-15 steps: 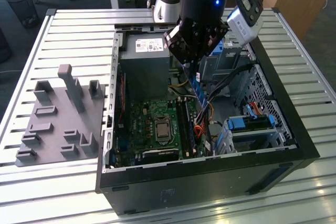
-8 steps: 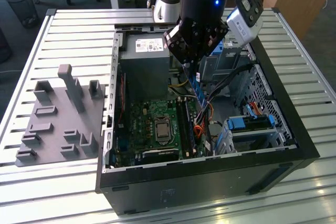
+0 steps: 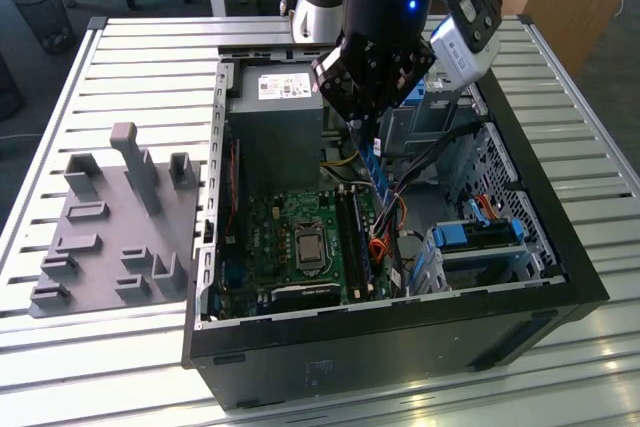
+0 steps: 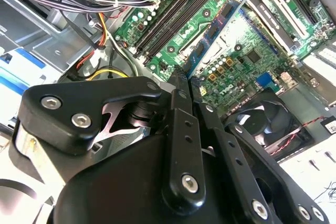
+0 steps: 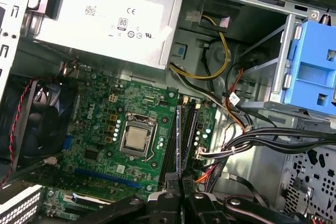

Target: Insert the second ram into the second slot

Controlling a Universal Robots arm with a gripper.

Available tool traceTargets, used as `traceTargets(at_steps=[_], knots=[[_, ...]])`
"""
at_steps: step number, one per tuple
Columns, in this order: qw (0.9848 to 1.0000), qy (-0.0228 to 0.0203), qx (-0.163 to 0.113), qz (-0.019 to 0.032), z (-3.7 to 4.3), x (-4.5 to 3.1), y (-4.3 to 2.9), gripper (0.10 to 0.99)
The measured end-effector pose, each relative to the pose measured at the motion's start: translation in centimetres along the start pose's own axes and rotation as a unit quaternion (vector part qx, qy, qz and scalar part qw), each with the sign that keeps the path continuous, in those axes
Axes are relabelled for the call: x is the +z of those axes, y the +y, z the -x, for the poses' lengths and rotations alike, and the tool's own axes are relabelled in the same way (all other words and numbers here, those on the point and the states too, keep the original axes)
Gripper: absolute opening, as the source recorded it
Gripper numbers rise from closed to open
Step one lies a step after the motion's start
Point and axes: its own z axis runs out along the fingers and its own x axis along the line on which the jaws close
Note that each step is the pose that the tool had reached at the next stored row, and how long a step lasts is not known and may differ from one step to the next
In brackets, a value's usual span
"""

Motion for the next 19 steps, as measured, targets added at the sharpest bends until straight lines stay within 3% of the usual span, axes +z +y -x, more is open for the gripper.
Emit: traceTargets(at_steps=[19], knots=[[0.9995, -0.0012, 0.032, -0.0004, 0.00, 0.02, 0.00, 0.137]])
